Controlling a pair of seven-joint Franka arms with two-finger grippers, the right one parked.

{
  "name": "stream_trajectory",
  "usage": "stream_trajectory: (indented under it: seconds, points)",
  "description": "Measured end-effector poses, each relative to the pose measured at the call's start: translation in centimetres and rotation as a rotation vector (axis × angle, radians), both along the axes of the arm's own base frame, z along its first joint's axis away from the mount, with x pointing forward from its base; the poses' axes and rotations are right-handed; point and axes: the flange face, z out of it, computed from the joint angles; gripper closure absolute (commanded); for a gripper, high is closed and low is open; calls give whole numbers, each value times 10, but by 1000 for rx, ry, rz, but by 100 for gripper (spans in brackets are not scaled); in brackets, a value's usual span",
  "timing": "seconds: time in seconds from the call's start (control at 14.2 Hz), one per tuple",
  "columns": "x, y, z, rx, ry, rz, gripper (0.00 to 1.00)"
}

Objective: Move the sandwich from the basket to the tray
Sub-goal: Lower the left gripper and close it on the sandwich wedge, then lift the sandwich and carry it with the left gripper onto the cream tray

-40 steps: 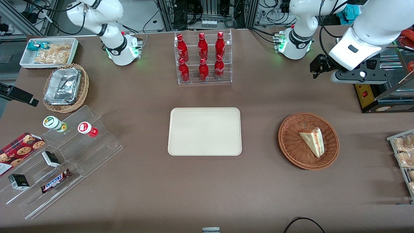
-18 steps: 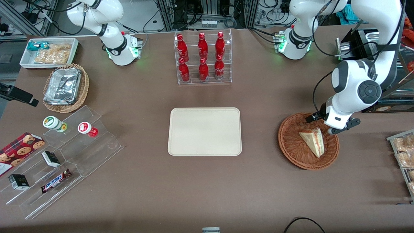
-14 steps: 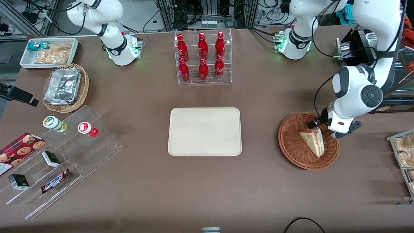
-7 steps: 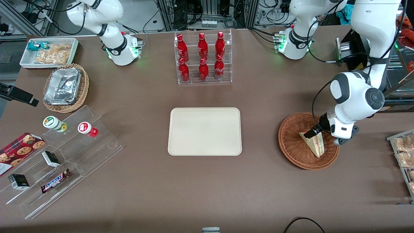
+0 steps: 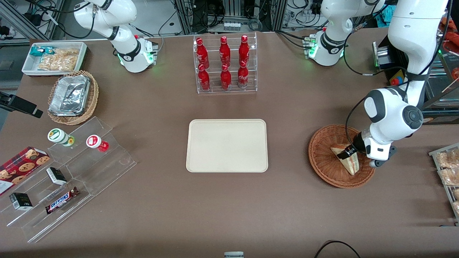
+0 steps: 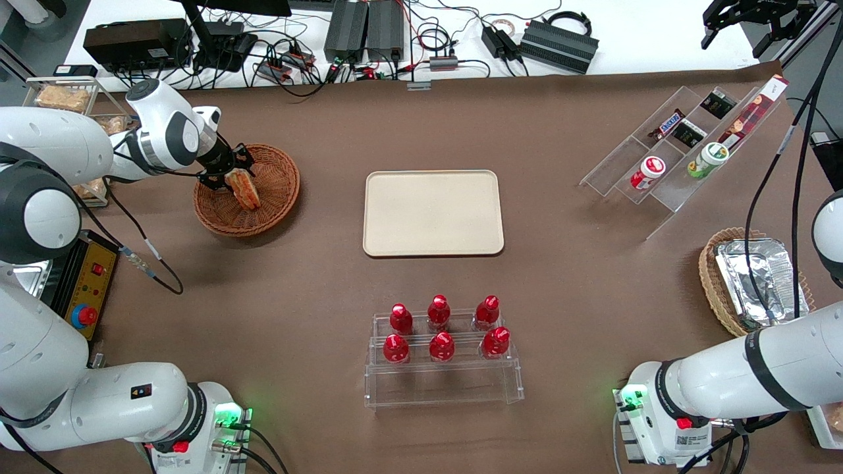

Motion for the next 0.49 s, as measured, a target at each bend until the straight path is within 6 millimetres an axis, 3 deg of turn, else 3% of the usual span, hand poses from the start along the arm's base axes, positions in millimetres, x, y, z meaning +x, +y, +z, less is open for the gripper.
stream_trajectory:
  seconds: [0.28, 0.35, 0.49]
  points:
    - [7, -7, 8, -3, -24, -34, 87]
    - [8, -19, 13, -10, -28, -62, 87]
    - [9, -65, 36, -38, -5, -153, 87]
